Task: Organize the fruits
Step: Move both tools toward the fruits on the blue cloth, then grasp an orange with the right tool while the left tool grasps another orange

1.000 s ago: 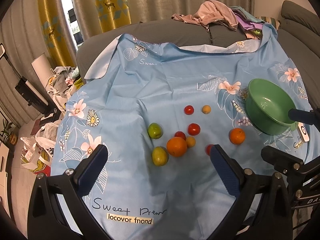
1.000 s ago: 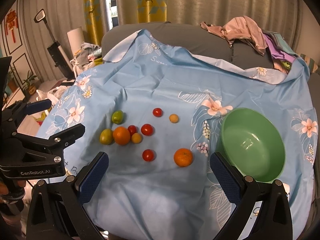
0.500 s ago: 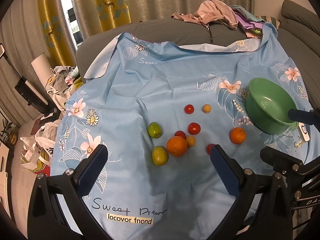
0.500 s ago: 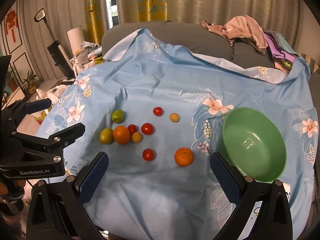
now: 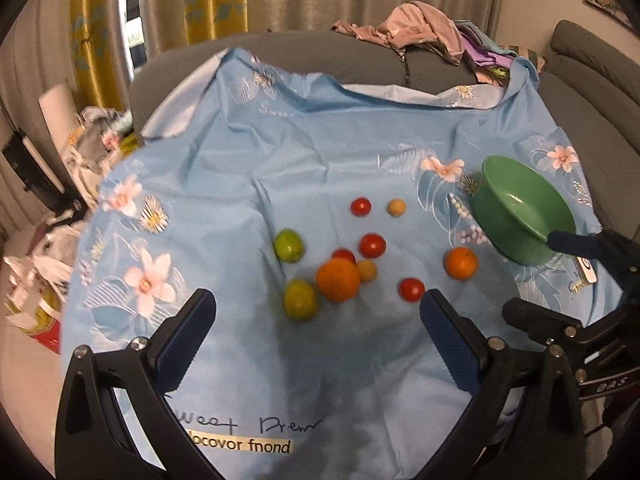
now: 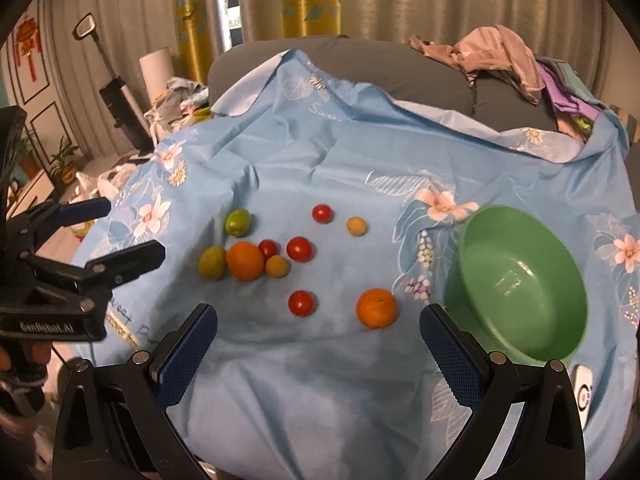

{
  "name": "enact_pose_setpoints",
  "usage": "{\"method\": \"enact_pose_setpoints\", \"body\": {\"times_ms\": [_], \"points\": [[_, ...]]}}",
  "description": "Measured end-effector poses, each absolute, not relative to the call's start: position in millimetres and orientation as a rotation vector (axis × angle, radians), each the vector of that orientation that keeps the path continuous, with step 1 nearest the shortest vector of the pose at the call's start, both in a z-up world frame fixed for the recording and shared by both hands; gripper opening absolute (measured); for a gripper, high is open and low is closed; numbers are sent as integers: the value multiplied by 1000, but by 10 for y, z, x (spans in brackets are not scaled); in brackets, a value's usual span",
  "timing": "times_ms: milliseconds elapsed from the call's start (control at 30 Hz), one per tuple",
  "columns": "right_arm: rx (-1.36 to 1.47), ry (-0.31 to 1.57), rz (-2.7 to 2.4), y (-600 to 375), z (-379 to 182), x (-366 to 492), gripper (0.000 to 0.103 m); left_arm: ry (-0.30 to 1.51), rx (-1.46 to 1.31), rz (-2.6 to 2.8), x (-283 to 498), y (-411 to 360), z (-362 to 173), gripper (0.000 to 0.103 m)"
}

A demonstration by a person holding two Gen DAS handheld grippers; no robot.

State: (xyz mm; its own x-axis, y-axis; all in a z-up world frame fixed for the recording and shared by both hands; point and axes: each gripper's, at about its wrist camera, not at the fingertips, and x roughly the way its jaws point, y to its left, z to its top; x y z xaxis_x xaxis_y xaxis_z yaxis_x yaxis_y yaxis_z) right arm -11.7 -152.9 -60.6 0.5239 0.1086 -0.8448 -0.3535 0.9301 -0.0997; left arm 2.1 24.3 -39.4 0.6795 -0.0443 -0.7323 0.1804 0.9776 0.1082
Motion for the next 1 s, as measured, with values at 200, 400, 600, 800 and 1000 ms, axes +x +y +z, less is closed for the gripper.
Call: {"method": "enact_pose_setpoints", "body": {"times_ms": [200, 400, 600, 800, 1000], "points": [[-191, 964, 336, -1552, -929, -40, 98, 971, 105, -188, -51, 457, -766, 101], [-114, 926, 295, -1725, -1153, 132, 92, 1003, 27, -262, -35, 467, -895, 100], [-45, 968, 277, -1948, -1319, 282, 77, 989, 36, -293, 208, 325, -1000, 96], [-92, 997, 274, -1922, -1414, 389, 66, 966, 59, -324, 461, 177, -1096, 91], [-161, 991, 272, -1925, -1450, 585, 59, 993, 86, -342, 676, 124, -1234, 83]]}}
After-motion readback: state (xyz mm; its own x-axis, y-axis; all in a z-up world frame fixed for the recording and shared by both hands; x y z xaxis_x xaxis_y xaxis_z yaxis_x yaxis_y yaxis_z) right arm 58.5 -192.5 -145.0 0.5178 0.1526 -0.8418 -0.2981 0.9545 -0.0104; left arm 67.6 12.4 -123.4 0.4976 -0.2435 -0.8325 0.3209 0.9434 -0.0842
